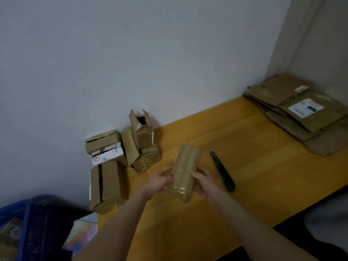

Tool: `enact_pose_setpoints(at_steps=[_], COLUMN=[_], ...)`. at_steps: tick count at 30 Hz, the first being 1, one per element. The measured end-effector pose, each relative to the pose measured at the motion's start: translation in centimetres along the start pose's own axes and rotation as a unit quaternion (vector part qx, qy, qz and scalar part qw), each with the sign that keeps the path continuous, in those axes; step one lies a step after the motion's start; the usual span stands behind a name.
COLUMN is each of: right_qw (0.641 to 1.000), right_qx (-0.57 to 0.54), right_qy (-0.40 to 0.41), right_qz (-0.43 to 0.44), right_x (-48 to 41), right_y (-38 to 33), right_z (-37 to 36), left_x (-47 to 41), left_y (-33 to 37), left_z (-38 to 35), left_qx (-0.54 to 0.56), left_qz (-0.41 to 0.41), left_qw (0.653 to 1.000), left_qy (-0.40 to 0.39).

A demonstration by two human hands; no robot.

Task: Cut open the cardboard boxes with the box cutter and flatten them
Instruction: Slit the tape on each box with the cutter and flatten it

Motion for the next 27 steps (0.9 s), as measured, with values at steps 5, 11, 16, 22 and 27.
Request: enact_pose_setpoints(at_steps=[5,11,16,22,27], right_qw=[0.996,0.905,0.785,0.724,0.701], right_qx=[0.087,0.382,0.574,0.662,0.671], right_qy=[0.005,0.185,0.230,0.192,0.233], right_qz=[-0.036,0.031,0.045,0.008,0.065], right_x=[-1.2,-2.9,-5.7,-8.1,-6.6], right_y=[2.1,-0.9,-1.6,0.2,0.0], right_z=[-2.8,1.8,6.3,8.2,7.2], left_x=[-2.8,-5.0,-5.8,-6.0,-6.1], left_y=[-0.8,0.2,0.6,-0.6,-1.1], left_z=[0.1,-2.5,-1.7,0.7,0.8], left_qx=[-0.244,-0.431,-0.541,-0.543,-0.495], left_qz=[-0.079,-0.068,-0.102,-0.098,-0.093], left_qw=[0.965,0.890,0.827,0.830,0.861], left_qy=[0.065,0.134,0.114,0.083,0.069])
Point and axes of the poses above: each hand's wrist, its own x-axis away from the middle knuckle, its own z-axis out of the back of the hand, y = z × x, the point moved 8 cm from there along -x, towards the middle knuckle, and after that the axes turned 11 degrees about x, right-handed, at the moved point
